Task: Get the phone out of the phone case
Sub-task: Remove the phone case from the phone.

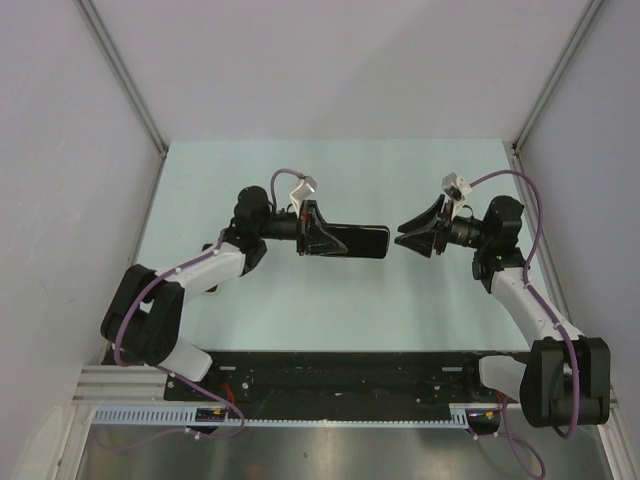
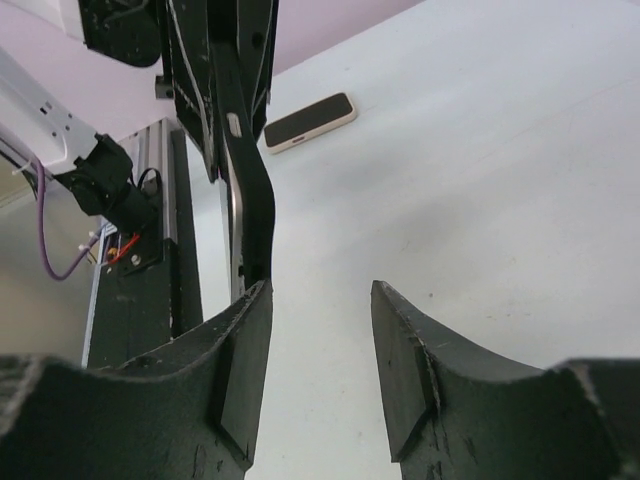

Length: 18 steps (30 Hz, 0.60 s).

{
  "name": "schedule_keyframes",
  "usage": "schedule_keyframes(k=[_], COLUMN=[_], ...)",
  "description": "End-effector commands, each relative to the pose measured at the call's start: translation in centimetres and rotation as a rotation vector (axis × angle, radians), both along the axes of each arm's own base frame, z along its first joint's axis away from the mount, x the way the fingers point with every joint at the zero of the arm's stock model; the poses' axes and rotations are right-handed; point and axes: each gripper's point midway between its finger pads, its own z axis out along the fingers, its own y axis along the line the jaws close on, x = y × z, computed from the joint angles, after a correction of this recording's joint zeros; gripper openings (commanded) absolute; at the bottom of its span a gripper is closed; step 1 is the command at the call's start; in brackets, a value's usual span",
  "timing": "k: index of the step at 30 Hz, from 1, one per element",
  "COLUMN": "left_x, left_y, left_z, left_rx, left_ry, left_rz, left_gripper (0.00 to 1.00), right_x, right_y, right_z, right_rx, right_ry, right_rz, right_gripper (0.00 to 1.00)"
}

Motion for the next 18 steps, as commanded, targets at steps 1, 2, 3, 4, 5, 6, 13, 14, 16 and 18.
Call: schedule_keyframes(k=[1,2,3,4,5,6,13,14,16,18], left_x=[-0.06,-0.06,-0.22,-0.23,-0.24,-0.28,-0.29,-0.27,-0.25,-0.31], left_y=[-0.48,-0.62,-0.78,-0.83,-0.82,-0.91,-0.98,-1.04,-1.03,-1.01], left_z=[0.88,0.75,0.75,0.62,0.62,0.55,0.51,0.49,0.4,0.41], left_rx=[-0.025,-0.024,-0.024,-0.022,-0.022,-0.021,-0.016,-0.015,-0.013,-0.012], left_ry=[-0.044,-0.043,-0.046,-0.045,-0.048,-0.049,-0.048,-0.05,-0.048,-0.051], left_rz=[-0.015,-0.013,-0.018,-0.019,-0.019,-0.021,-0.018,-0.018,-0.016,-0.019], left_gripper=[0.0,0.01,0.0,0.01,0.0,0.0,0.0,0.0,0.0,0.0], right_x=[0.9,0.92,0.86,0.94,1.0,0.99,1.0,0.94,0.97,0.9], right_y=[-0.07,-0.02,0.0,-0.01,-0.06,-0.06,-0.04,-0.04,-0.06,-0.04], right_z=[1.87,1.89,2.02,2.17,2.27,2.36,2.5,2.6,2.62,2.68], right_rx=[0.042,0.044,0.051,0.054,0.057,0.06,0.063,0.064,0.064,0.064], right_ry=[-0.001,0.001,0.015,0.01,0.014,0.015,0.016,0.015,0.013,0.01], right_rz=[-0.054,-0.054,-0.055,-0.059,-0.065,-0.067,-0.071,-0.071,-0.074,-0.071], right_gripper=[0.5,0.5,0.51,0.52,0.52,0.53,0.56,0.56,0.56,0.56])
